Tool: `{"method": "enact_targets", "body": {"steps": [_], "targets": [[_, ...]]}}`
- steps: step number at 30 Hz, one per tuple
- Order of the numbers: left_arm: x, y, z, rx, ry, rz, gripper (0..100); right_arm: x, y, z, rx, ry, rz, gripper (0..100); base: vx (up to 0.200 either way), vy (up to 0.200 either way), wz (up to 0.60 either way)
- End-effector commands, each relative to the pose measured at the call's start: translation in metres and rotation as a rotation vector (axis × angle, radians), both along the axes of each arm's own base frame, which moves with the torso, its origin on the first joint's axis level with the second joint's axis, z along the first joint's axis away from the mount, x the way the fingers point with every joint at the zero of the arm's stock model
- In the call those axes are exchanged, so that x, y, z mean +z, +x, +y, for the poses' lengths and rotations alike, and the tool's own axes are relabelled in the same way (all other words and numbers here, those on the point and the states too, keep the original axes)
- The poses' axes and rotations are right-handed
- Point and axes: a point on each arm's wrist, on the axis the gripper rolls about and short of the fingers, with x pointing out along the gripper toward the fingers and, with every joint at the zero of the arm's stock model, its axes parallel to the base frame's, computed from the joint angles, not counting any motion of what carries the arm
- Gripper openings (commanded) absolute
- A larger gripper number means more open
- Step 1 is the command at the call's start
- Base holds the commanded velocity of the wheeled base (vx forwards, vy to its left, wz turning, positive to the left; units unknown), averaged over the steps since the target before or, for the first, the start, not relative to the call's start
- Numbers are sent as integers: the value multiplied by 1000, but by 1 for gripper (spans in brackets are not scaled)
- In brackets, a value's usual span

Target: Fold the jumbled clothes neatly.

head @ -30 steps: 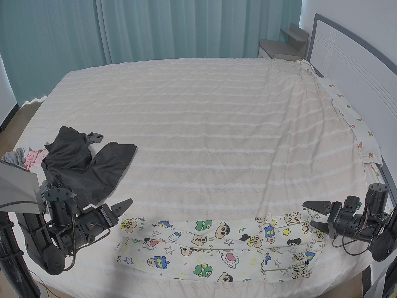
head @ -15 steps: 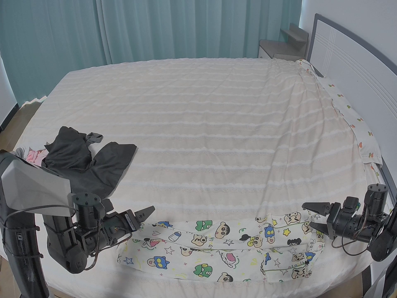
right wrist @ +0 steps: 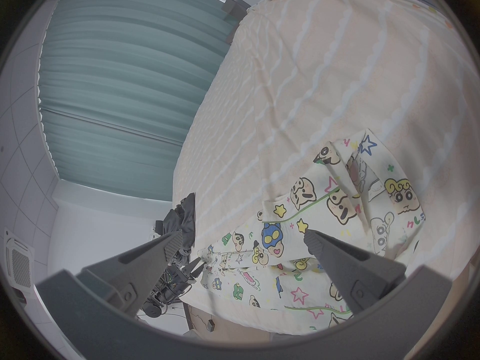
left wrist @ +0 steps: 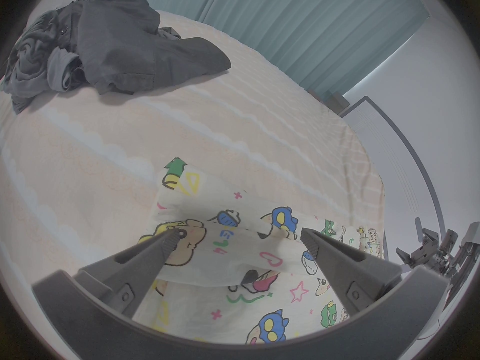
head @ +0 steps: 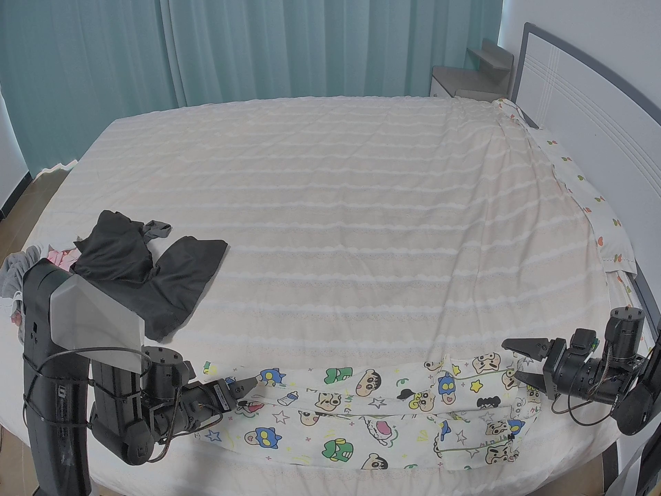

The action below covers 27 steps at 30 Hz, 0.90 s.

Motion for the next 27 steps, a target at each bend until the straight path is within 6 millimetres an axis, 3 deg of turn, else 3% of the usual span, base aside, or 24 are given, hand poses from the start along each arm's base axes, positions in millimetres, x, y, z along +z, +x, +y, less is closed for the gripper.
{"method": "enact_targets", "body": {"steps": [1,6,10,13,14,17,20,22,26,27], "targets": [[12,0,1,10,-14,-38,100,-3,-4,0,1,0,22,100,0,0,0],[40,-9,4,12,-41,-110,100,-3,-4,0,-1,0,22,100,0,0,0],[65,-16,18,45,-50,-184,100,-3,-4,0,-1,0,22,100,0,0,0],[69,-14,28,62,-11,-220,100,-2,-4,0,-1,0,20,100,0,0,0],[79,-11,42,65,61,-290,100,0,-4,0,-1,1,10,100,0,0,0],[90,-15,53,2,161,-349,100,0,-5,1,4,0,6,100,0,0,0],[98,-22,53,-38,193,-285,100,-1,-4,0,3,-1,10,100,0,0,0],[118,-17,52,-47,177,-207,100,-1,-4,0,0,-1,12,100,0,0,0],[178,-20,50,-73,-28,6,100,-1,-4,0,0,-1,12,100,0,0,0],[180,-22,50,-104,-12,55,100,-1,-4,0,0,-1,12,100,0,0,0]]}}
